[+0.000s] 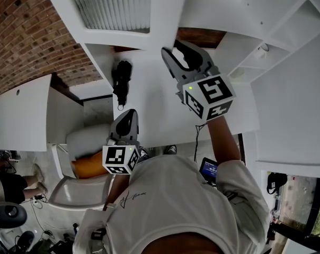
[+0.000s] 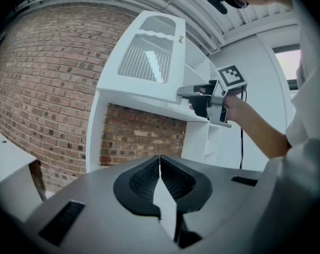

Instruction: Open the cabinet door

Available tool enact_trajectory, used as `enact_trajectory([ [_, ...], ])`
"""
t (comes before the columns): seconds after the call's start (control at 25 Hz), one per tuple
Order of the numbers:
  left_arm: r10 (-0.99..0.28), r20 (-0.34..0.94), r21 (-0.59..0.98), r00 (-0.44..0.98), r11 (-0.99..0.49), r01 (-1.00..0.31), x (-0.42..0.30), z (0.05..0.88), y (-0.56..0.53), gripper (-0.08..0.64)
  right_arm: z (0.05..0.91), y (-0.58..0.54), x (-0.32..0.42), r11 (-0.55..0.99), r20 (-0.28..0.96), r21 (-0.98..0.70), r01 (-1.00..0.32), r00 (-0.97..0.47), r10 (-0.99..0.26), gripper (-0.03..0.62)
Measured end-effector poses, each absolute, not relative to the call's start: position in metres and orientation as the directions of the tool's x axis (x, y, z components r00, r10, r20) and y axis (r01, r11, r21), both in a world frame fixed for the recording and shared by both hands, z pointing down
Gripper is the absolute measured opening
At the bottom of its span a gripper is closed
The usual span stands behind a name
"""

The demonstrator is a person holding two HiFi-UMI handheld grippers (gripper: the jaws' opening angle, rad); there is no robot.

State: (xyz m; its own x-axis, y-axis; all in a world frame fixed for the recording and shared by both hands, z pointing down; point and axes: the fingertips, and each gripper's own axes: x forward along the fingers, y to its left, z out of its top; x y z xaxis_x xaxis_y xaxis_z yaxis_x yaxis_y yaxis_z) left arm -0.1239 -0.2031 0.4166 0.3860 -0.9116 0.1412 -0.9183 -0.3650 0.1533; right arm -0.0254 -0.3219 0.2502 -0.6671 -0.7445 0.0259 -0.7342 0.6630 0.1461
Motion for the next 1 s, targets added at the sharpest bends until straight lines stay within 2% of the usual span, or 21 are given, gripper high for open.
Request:
enact_trajectory([
  [0.28,-0.907,0.145,0.149,0.396,-0.376,-0.915,-0.122,0.416,-0.203,0.017,0.249,-0.309,-0.026,0.675,0.026,0.155,-0.721,-0.680,-0.732,0.106],
  [0.52,-0.903,0.150,0.144,0.404,-0.384,-0.912,-0.120,0.417,-0.201,0.017,0.250,-0.299,-0.026,0.707,0.021,0.099,-0.700,-0.709,-0.705,0.087],
  [1.0,-0.901,0.159,0.145,0.403,-0.382,-0.913,-0.122,0.419,-0.201,0.017,0.248,-0.284,-0.028,0.745,0.010,0.078,-0.662,-0.747,-0.665,0.080],
])
